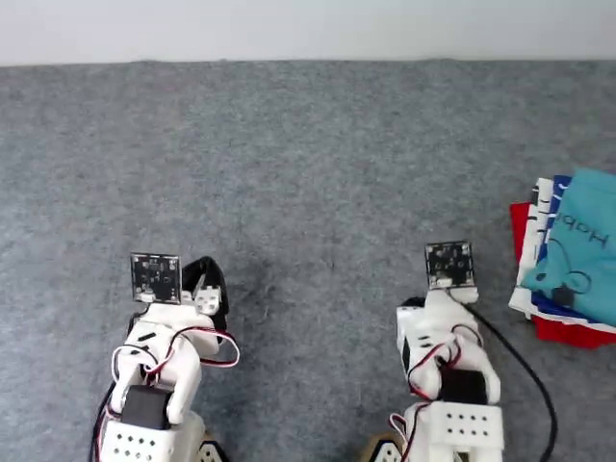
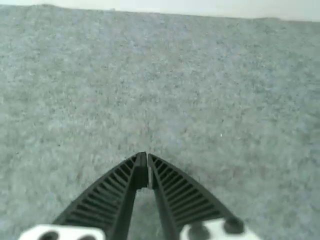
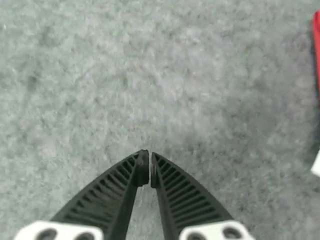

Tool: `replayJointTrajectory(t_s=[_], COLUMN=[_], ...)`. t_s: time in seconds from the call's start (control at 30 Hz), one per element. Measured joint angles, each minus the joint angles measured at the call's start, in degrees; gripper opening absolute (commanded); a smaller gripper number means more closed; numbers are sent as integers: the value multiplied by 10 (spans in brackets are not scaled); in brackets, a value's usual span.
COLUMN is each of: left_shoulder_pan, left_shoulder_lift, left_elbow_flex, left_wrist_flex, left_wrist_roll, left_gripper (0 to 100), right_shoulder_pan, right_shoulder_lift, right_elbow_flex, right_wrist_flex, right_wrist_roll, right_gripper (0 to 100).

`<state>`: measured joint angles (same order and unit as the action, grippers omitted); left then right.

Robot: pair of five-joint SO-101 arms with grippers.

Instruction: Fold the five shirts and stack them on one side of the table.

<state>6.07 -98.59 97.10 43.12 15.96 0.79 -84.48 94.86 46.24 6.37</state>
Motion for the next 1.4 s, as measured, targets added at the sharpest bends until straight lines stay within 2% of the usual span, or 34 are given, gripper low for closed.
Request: replayJointTrajectory(t_s=[0.2, 0.57, 0.73, 0.97, 1.4], left_shoulder_pan=[0, 0, -1, -38, -40], left_shoulder_lift=[0, -3, -3, -3, -3], left_elbow_flex=[0, 0, 0, 0, 0], left_wrist_flex=[67, 210, 225, 225, 225], left_wrist_roll=[0, 0, 0, 0, 0], left_gripper=[14, 14, 14, 14, 14], right_shoulder_pan=[-13, -39, -40, -40, -40], right_shoulder_lift=[-93, -174, -181, -181, -181], right_elbow_flex=[11, 11, 11, 11, 11], right_wrist_flex=[42, 271, 280, 280, 280], right_wrist_roll=[0, 0, 0, 0, 0], right_gripper=[9, 9, 9, 9, 9])
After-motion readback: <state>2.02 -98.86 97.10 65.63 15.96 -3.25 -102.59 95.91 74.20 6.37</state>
